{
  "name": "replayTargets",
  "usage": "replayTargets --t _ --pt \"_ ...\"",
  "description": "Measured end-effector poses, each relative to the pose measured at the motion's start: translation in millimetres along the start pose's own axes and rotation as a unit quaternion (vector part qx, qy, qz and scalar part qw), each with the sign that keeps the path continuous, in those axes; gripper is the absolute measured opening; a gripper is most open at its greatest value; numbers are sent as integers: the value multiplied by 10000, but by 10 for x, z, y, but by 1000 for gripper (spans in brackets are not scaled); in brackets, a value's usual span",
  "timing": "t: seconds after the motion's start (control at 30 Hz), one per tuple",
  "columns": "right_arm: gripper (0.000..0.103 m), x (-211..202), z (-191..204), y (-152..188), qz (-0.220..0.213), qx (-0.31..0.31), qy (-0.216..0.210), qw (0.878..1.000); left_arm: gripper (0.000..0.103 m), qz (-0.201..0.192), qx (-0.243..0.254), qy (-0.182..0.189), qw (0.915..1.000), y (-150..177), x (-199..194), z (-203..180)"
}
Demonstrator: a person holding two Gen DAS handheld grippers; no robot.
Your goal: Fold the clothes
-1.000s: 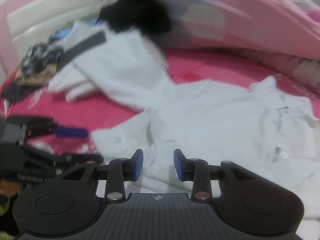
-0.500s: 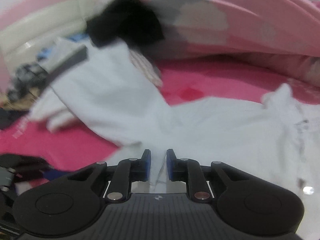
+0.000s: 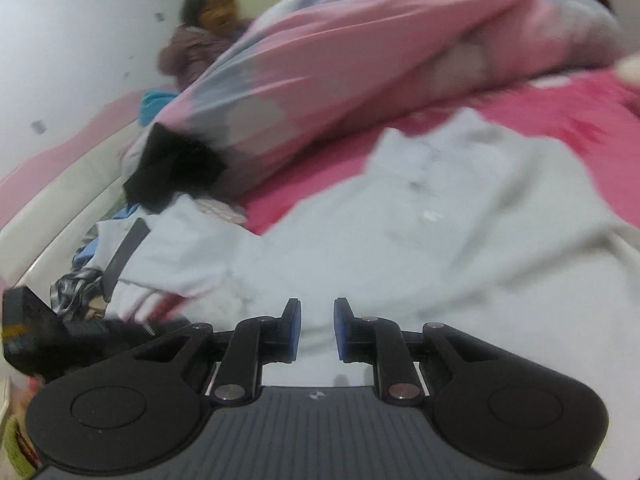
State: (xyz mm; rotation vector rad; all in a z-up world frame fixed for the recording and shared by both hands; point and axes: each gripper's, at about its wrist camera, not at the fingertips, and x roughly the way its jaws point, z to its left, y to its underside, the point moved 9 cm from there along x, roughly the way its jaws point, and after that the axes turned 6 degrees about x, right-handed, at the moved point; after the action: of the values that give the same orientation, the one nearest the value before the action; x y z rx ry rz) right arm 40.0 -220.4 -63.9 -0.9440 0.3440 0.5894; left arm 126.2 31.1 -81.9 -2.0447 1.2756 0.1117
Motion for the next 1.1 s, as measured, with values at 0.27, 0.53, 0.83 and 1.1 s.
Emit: replayTargets --t 0.27,0.53,0.83,1.1 --pt "20 -397 -404 55 -491 662 -41 9966 5 539 -738 -131 9957 692 -108 88" --pt "20 -368 -557 102 -516 938 -103 9942 34 274 697 -1017 9920 802 -393 46" --pt "20 -220 -633 255 -219 832 414 9954 50 101 3868 -1527 9094 539 21 -674" --pt "20 -62 -999 -9 -132 1325 891 9871 46 1302 4235 -1104 8897 719 720 -557"
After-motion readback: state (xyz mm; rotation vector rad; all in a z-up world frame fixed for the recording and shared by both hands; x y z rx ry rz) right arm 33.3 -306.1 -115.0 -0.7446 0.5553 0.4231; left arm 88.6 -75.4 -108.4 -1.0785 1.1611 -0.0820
